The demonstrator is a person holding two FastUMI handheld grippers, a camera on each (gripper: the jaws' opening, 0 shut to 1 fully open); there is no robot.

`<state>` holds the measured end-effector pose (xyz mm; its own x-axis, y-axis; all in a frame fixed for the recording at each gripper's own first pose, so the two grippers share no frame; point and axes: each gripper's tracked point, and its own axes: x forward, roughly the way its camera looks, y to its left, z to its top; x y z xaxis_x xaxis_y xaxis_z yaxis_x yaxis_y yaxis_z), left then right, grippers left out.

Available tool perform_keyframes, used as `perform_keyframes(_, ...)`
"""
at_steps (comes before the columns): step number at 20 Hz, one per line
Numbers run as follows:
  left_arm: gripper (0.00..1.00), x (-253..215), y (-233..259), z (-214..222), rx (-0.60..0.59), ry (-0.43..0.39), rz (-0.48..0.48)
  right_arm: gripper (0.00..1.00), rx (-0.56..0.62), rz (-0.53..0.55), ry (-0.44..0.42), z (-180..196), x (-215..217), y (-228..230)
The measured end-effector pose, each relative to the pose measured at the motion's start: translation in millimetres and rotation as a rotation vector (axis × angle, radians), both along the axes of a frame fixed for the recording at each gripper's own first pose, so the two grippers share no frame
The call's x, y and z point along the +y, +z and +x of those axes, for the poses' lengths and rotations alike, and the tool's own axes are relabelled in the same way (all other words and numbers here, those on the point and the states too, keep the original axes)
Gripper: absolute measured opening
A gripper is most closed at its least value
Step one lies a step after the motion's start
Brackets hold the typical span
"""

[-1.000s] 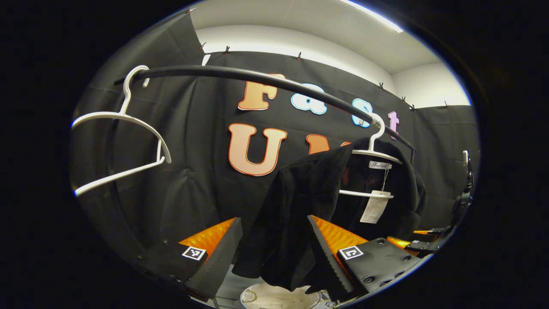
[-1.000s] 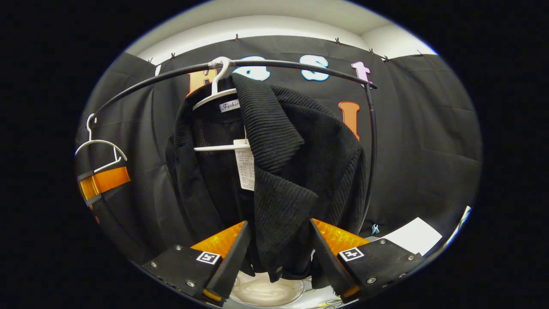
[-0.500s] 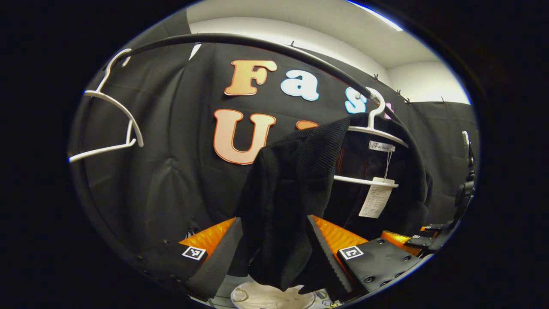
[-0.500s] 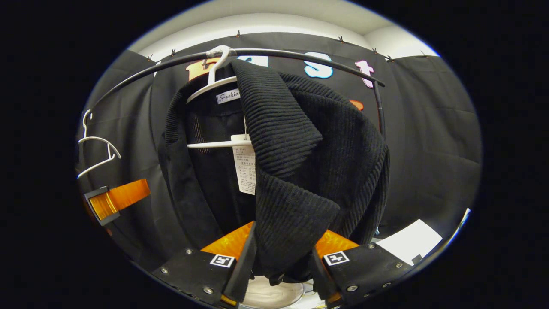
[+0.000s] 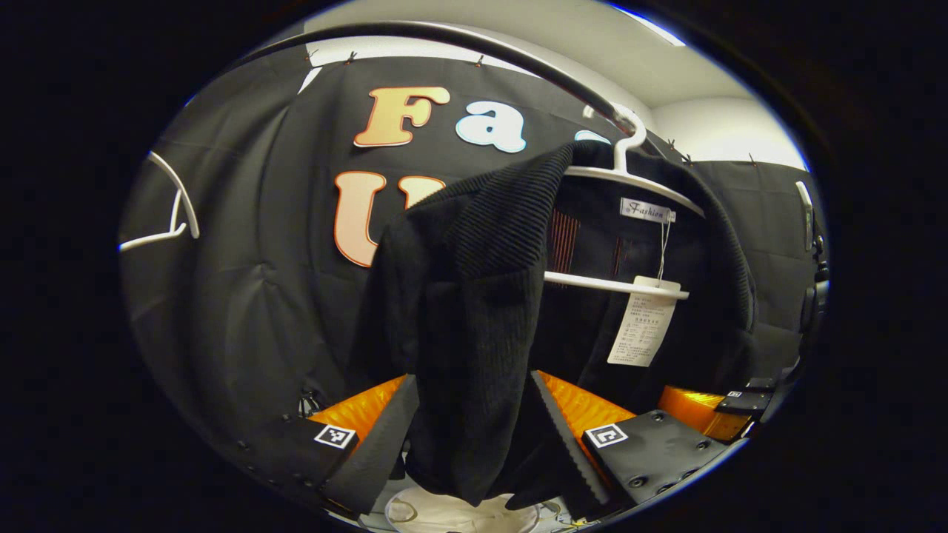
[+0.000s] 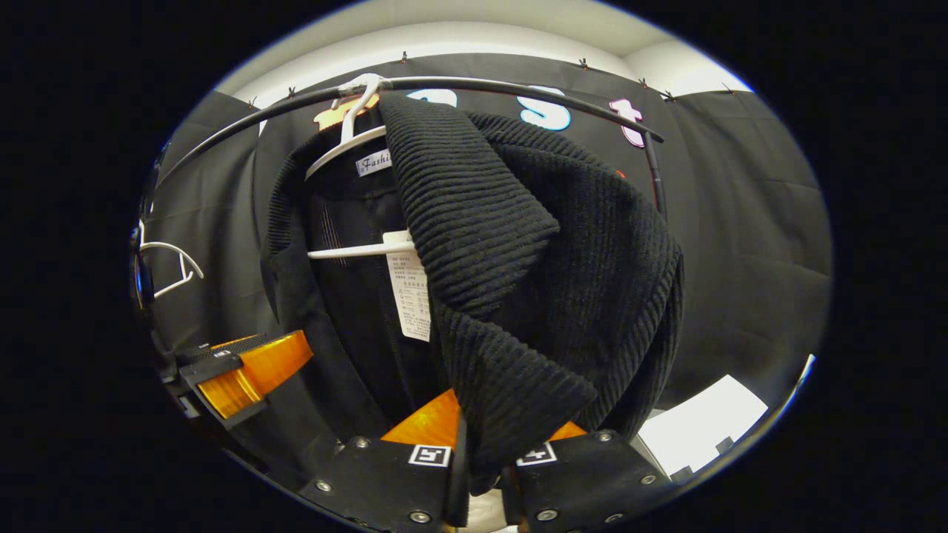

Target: Grasp the clothes on the hanger with both hands and then place them into the laundry hamper below.

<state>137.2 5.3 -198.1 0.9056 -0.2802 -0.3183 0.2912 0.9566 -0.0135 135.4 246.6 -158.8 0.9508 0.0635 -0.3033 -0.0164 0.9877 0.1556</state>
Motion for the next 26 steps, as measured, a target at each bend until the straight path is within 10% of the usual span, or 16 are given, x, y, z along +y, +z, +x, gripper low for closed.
perform_keyframes(9,1.00,-1.5,-25.3,40.6,0.028,0.029,0.039,0.00,0.001,0.005,-0.005,-3.7,-6.3,1.2)
perform_keyframes(21,0.24,4.6,-30.2,39.1,0.051,-0.002,0.054,0.00,0.002,0.013,-0.023,-16.6,-25.6,10.5)
perform_keyframes(26,0.08,9.6,-23.8,32.6,0.052,-0.016,0.026,0.05,-0.007,0.011,-0.023,-23.8,-28.4,17.4)
